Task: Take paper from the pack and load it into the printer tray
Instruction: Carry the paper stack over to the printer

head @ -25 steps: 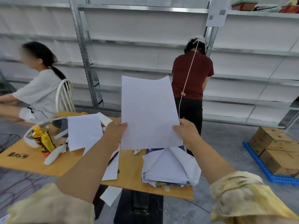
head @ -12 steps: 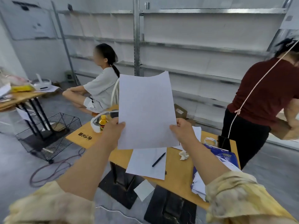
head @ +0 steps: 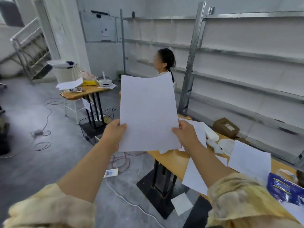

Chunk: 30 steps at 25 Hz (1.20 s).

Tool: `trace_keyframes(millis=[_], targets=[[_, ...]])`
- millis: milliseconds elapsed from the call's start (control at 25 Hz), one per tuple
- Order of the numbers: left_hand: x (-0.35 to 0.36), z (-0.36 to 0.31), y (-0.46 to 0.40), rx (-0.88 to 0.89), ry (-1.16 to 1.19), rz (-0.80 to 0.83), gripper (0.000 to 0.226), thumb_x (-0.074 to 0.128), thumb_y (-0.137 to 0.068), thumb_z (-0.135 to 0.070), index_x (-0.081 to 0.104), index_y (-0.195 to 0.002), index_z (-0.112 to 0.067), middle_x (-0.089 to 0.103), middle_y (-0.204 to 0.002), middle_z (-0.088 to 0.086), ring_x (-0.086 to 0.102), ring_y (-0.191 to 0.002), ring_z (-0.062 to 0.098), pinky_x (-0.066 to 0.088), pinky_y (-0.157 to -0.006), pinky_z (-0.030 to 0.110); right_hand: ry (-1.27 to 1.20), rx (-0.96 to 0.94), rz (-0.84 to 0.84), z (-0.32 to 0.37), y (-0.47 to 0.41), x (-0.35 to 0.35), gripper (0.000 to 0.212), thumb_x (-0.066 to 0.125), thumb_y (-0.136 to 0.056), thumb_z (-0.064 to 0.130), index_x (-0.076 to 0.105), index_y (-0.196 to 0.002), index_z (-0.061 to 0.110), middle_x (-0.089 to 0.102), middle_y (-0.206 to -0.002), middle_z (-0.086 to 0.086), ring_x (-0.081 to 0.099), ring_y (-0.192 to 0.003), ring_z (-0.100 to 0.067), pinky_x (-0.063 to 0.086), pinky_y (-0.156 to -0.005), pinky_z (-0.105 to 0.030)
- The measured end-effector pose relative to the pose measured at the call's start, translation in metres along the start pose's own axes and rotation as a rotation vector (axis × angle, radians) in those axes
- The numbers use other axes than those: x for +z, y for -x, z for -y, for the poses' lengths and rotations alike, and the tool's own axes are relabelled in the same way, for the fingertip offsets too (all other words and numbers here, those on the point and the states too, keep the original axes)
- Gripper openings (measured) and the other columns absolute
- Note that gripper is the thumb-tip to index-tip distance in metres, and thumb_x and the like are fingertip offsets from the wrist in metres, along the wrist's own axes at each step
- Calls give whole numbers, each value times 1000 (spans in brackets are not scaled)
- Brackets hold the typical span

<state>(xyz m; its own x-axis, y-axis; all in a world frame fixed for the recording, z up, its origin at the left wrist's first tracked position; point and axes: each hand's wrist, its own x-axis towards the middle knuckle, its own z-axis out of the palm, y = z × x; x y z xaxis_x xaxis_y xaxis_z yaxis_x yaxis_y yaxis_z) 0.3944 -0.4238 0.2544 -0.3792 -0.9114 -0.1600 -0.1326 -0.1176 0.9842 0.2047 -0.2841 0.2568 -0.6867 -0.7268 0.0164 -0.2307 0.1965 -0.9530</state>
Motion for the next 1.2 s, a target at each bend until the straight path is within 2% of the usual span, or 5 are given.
trace_keyframes(millis=[160, 320, 480, 800, 1200], targets=[[-76, 10, -7, 10, 6, -104, 26, 44, -96, -11, 58, -119, -9, 64, -112, 12, 62, -87, 26, 51, -75, 35, -40, -46, 141, 18, -5, 76, 12, 50, -89, 2, 59, -93, 11, 64, -93, -11, 59, -85, -24, 48, -66, -29], [-133, 13, 0, 43, -1, -265, 17, 46, -95, -9, 59, -105, -14, 63, -93, 3, 59, -78, 19, 50, -67, 29, 2, -90, 222, 31, -14, 140, 18, 53, -83, 5, 60, -98, -2, 65, -106, -27, 63, -94, -40, 53, -78, -44], [-188, 20, 3, 10, 22, -391, 17, 50, -91, -14, 64, -89, -23, 68, -95, 4, 64, -95, 31, 53, -91, 49, -8, -111, 334, 51, -18, 199, 17, 52, -84, 2, 59, -98, -3, 65, -91, -19, 56, -81, -23, 45, -70, -32], [-263, 22, -18, -58, 99, -608, 14, 46, -96, -13, 59, -97, -19, 66, -109, 12, 63, -101, 34, 51, -94, 52, -37, -152, 533, 84, -47, 302, 20, 50, -85, 0, 58, -81, 18, 64, -88, -15, 56, -76, -21, 45, -62, -29], [-328, 25, -47, -40, 109, -878, 16, 47, -96, -14, 62, -103, -14, 67, -110, 11, 64, -100, 30, 52, -88, 43, -16, -247, 826, 121, -99, 422, 14, 51, -84, 6, 62, -92, 8, 68, -102, -21, 64, -95, -39, 53, -84, -56]])
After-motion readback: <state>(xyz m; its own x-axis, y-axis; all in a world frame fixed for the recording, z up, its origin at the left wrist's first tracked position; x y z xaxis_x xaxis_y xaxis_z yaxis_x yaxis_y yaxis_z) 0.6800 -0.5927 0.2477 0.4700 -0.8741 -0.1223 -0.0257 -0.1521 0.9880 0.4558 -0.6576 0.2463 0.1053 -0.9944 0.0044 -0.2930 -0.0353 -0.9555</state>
